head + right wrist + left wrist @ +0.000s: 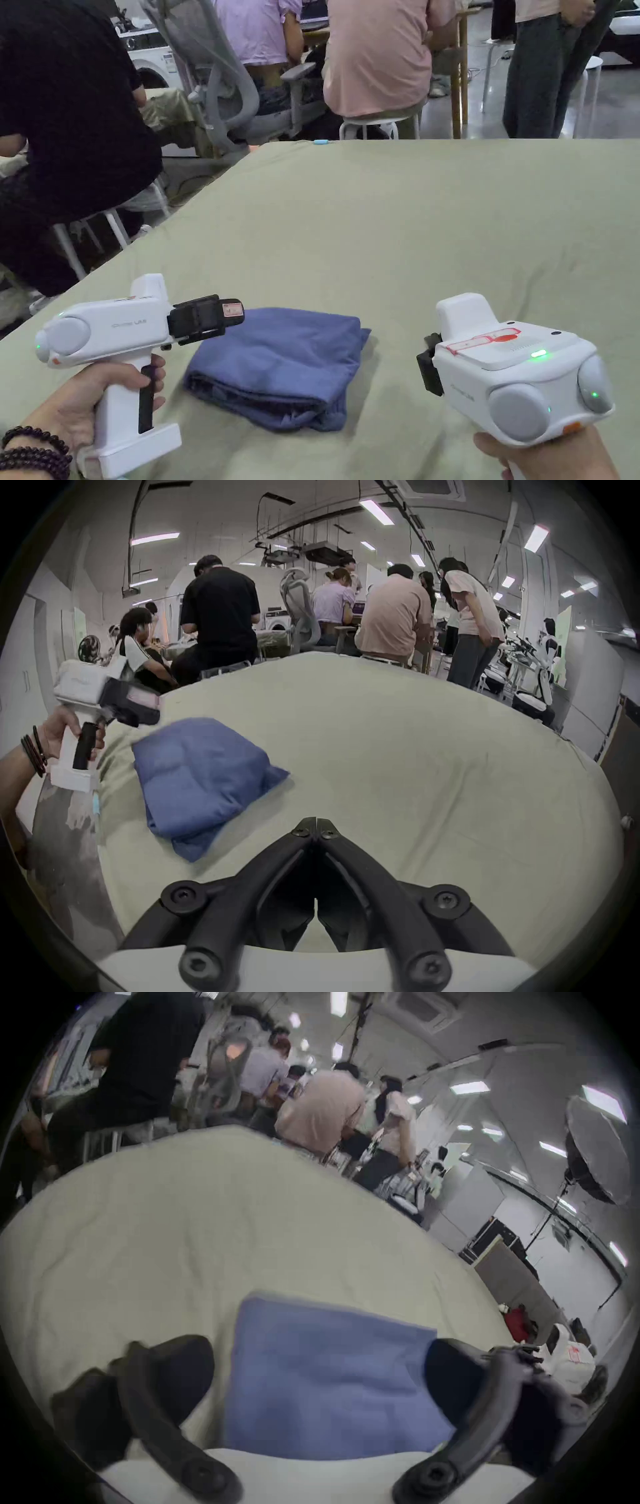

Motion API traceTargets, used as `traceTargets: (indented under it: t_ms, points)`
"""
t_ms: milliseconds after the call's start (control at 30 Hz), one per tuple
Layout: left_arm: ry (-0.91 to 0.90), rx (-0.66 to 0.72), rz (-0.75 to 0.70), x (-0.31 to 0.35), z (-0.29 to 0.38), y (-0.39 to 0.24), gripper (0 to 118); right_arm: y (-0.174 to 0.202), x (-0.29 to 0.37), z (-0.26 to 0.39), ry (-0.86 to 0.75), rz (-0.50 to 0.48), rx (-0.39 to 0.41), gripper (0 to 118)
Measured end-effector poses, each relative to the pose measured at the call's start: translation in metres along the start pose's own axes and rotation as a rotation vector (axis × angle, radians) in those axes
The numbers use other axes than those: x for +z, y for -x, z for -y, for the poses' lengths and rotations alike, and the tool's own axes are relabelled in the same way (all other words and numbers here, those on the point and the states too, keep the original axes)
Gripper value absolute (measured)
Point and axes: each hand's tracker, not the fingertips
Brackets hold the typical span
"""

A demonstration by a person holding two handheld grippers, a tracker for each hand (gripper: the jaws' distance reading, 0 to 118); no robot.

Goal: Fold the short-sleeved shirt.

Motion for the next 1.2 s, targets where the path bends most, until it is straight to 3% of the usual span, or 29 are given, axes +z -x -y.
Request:
traceTargets:
  t_ms: [33,67,133,267,400,600,700,867,967,1100,1200]
  points:
    - [-0.086,-0.038,0.039,0.011,-0.007,-0.007,112,-0.004,0.003,0.0,0.0,0.006,-0.002,0]
    - [-0.091,-0.04,-0.009,0.019,0.002,-0.039,118,-0.009,0.007,0.0,-0.005,0.01,-0.002,0]
    - [-0.061,-0.012,-0.085,0.024,-0.007,-0.067,118,-0.019,0.021,-0.001,-0.02,0.02,0.003,0]
    - [-0.077,-0.083,-0.069,0.025,-0.021,-0.105,102,-0.05,0.058,-0.011,-0.065,0.095,0.01,0]
    - [-0.224,-0.193,-0.082,0.036,-0.021,-0.228,0,-0.091,0.111,-0.018,-0.155,0.233,0.014,0]
    - [-0.367,-0.339,0.034,0.014,0.024,-0.372,0,-0.155,0.212,-0.002,-0.287,0.404,-0.096,0]
    - [-0.414,-0.311,0.082,-0.003,0.048,-0.426,0,-0.182,0.248,0.017,-0.299,0.522,-0.102,0]
    - [-0.481,-0.45,-0.011,-0.034,0.088,-0.494,0,-0.218,0.289,0.05,-0.349,0.588,-0.161,0]
    - [-0.572,-0.448,-0.046,-0.038,0.109,-0.511,0,-0.227,0.303,0.068,-0.371,0.637,-0.134,0]
    - [-0.537,-0.388,-0.08,-0.033,0.129,-0.519,0,-0.237,0.312,0.089,-0.424,0.64,-0.144,0]
    - [-0.598,-0.461,-0.137,-0.03,0.147,-0.522,0,-0.236,0.311,0.101,-0.452,0.684,-0.15,0]
